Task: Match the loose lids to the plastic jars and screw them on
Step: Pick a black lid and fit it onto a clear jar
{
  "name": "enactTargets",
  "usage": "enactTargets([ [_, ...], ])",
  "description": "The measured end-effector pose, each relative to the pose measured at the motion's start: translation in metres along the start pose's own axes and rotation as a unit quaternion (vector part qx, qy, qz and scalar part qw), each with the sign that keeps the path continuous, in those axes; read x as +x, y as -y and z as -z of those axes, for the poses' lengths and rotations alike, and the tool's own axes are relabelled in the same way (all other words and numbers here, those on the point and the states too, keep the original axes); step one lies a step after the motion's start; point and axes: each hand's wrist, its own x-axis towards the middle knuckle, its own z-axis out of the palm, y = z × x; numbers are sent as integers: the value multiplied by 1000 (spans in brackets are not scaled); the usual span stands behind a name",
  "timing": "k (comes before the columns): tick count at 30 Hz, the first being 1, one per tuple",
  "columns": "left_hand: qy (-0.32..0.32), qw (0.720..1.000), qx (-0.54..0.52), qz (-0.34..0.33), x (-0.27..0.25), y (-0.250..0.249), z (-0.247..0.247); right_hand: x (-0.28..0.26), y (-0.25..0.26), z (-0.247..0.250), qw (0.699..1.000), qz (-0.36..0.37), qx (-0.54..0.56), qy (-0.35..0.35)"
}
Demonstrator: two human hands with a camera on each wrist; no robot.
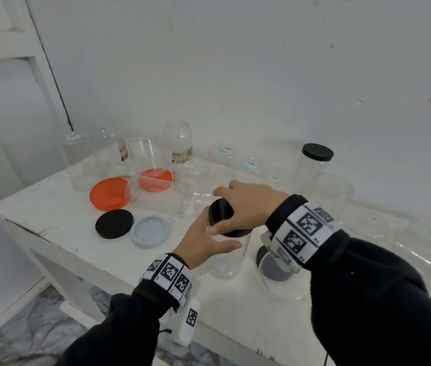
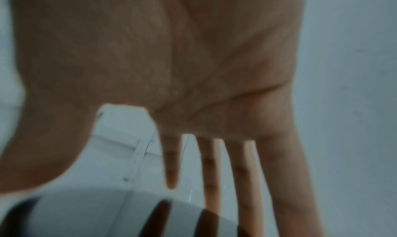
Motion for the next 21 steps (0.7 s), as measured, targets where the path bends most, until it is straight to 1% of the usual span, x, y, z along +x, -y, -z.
enactTargets([
  [2,-5,1000,11,-4,1,0,1,-2,-5,7,996,60,36,53],
  [4,-3,1000,20,-3,1,-1,1,-1,-7,8,995,79,27,54],
  [6,3,1000,14,-1,0,-2,1,0,-5,5,998,55,23,20],
  [9,3,1000,1,5,-1,-3,-1,2,3,-5,998,-9,-7,-57],
  [10,4,1000,2,3,0,-3,-1,3,5,-7,997,-21,-25,-75],
  [11,4,1000,5,1,-1,-3,-1,3,6,-7,996,-28,-40,-76],
  [12,3,1000,6,1,-1,-3,-1,3,5,-5,997,-28,-49,-57],
  [13,1,1000,6,4,-1,-2,-1,3,4,-2,998,-20,-49,-20],
  [15,-5,1000,3,7,-1,-1,0,1,0,5,998,15,-32,54],
  [16,-7,1000,3,7,-2,-1,0,1,-2,8,997,37,-28,69],
  [18,-6,1000,4,5,-2,-2,1,2,-3,9,996,64,-20,55],
  [21,-14,1000,0,7,-3,-1,-1,2,-4,7,999,46,-2,-4],
])
